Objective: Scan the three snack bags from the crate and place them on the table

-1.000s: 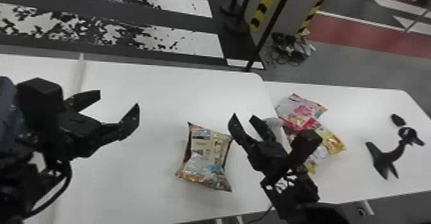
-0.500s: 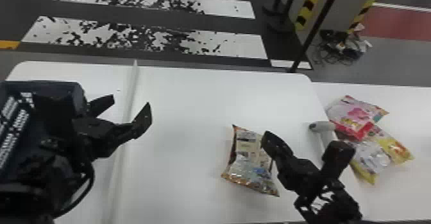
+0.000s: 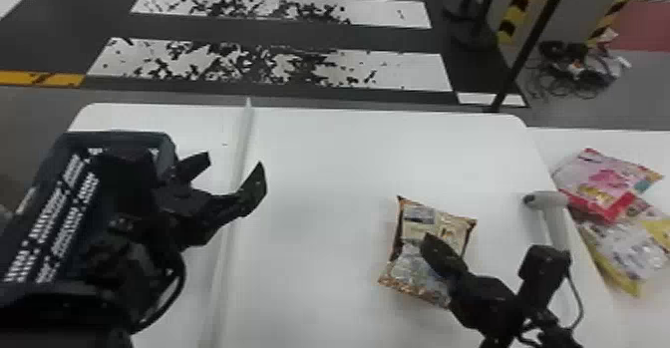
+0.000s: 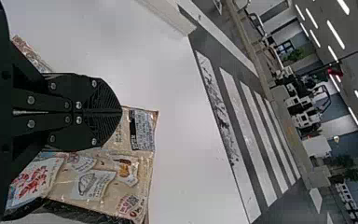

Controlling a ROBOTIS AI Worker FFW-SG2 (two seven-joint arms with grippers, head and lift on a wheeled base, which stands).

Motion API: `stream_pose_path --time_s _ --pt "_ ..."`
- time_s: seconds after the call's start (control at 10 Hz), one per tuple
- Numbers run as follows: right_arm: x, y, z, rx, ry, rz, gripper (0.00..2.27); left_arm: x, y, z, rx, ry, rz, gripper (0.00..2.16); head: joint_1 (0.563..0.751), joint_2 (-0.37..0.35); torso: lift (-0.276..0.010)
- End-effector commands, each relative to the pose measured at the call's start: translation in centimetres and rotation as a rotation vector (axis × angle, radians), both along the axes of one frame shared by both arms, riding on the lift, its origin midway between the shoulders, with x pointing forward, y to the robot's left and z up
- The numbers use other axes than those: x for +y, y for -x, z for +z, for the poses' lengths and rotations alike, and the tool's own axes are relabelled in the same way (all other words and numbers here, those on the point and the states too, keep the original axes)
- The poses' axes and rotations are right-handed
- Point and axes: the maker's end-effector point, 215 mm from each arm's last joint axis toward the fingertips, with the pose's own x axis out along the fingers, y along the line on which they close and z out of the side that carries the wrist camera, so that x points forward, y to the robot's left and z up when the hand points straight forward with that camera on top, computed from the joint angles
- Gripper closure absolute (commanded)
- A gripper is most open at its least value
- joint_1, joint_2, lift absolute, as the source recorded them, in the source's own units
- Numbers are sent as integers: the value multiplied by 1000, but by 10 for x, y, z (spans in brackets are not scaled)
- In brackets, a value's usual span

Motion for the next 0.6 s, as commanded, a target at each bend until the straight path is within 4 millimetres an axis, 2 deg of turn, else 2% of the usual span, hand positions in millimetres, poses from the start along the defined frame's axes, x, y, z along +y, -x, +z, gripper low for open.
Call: stream_pose_path --time_s 0.0,0.2,0.5 --pt "-1 7 -11 21 -6 1 2246 1 1 -1 0 -1 2 22 695 -45 -62" --pt "2 16 -28 40 -19 13 2246 1 2 -1 -3 -3 3 22 695 -44 -62" --pt "-7 18 -31 22 -15 20 2246 0 4 3 -12 -4 1 22 695 -42 -62"
